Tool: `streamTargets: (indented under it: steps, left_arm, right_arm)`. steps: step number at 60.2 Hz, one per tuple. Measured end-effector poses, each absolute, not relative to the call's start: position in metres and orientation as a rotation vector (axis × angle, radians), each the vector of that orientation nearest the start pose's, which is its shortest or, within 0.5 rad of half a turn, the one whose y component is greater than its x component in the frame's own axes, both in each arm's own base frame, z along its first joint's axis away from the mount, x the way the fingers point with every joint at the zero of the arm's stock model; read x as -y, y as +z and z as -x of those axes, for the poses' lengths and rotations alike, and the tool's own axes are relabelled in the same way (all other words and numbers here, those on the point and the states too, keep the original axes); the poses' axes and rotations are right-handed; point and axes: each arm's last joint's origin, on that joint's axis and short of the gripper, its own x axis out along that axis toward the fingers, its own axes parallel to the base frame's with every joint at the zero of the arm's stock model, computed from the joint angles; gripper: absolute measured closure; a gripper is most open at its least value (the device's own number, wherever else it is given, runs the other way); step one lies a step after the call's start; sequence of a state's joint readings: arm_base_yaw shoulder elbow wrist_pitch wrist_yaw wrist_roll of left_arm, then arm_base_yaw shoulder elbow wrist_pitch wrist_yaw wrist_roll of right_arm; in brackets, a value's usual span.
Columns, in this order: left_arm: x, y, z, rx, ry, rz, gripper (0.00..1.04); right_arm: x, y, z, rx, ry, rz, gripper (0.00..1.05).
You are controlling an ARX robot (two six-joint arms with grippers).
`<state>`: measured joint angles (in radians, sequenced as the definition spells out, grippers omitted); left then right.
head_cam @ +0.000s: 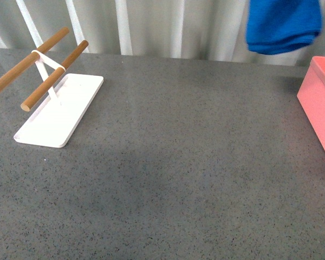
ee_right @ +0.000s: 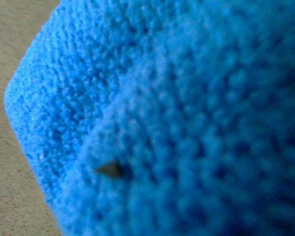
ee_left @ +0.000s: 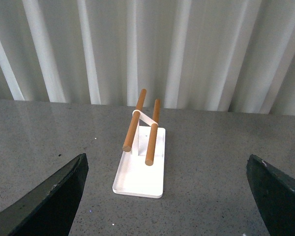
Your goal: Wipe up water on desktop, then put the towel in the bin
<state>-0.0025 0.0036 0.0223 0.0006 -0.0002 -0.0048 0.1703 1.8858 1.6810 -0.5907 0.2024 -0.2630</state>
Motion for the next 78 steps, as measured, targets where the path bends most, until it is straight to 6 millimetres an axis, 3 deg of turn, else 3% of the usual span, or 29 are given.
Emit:
streamTargets:
  steps: [10, 26, 34, 49, 71, 78]
  left_arm:
    - [0.0, 0.171, -0.097, 0.019, -0.003, 0.005, 0.07]
    - [0.0, 0.171, -0.097, 0.019, -0.002, 0.005, 0.07]
    - [0.0, 0.171, -0.097, 0.019, -0.002, 0.005, 0.07]
    - [0.0, 0.171, -0.097, 0.019, -0.002, 0.005, 0.07]
    - [0.0, 0.171, -0.097, 0.019, -0.002, 0.005, 0.07]
    - [0.0, 0.171, -0.097, 0.019, -0.002, 0.005, 0.07]
  right_arm:
    - [-0.022, 0.299, -0.417, -0.84, -0.046, 0.338, 0.99]
    - [0.016, 0.294, -0.415, -0.896, -0.143, 0.279, 0.99]
    - [0.038, 0.279, -0.41, -0.953, -0.209, 0.263, 0.99]
    - [0.053, 0.255, -0.4, -1.024, -0.217, 0.248, 0.99]
    - [0.067, 0.256, -0.387, -1.009, -0.201, 0.207, 0.99]
    - [0.07, 0.255, -0.384, -1.011, -0.213, 0.196, 0.83]
